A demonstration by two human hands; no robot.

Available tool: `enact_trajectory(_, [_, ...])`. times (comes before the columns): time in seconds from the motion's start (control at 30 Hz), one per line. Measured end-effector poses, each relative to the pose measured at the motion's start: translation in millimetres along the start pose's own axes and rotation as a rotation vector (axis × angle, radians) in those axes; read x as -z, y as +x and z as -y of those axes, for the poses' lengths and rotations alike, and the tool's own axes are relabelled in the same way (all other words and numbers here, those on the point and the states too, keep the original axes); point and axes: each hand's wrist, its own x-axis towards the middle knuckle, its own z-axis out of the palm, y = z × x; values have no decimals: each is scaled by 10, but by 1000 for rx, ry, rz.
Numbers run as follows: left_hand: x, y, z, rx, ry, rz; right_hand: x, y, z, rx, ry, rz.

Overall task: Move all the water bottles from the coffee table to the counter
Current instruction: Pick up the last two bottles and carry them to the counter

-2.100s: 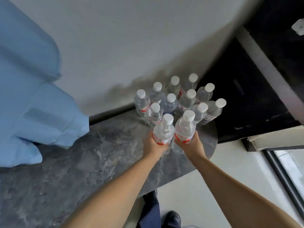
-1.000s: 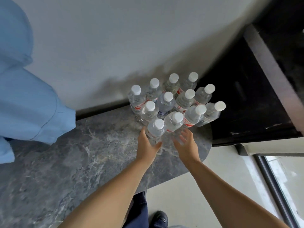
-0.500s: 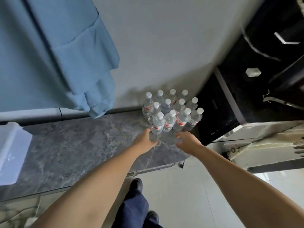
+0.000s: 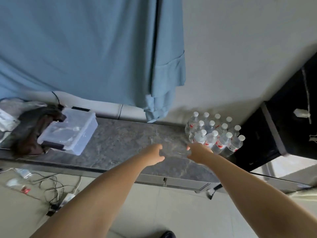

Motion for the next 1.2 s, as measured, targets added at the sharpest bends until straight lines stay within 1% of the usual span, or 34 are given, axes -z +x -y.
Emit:
enact_trajectory(0.13, [158,-623,714,112,-31,-101,-136,-143,720,106,-59,-1])
enact_trajectory(0.27, [213,-1451,1533,206,-55,-220,-358,-383,1639,212,-120,11])
enact_trajectory(0.37, [223,-2225,2134,300,-65,-284,-590,-627,2448,312,-177,34])
enact_trajectory(0.6, [158,-4006,3446,610,-150,-460,-1166,-1372,4443,654,-227,53])
enact_trajectory(0.73, [62,-4701,3941,747,-249,-537,-1449,-1707,5314,835,-298,110])
enact_trajectory(0.83, [-55,-5079,4351,839,-356,-586,-1633,-1841,5938,943,-397,135])
enact_trajectory(0.97, [-92,-5456,4816,926,-457,-647,-1776,-1842,6755,1039,-484,165])
enact_trajectory(1.1, [232,-5772,5362,1045,-521,-775,-1802,-1713,7704,1189,-547,165])
enact_trajectory(1.2, [524,-5963,5680,1126,-559,-836,-1760,-1667,8384,1309,-594,189])
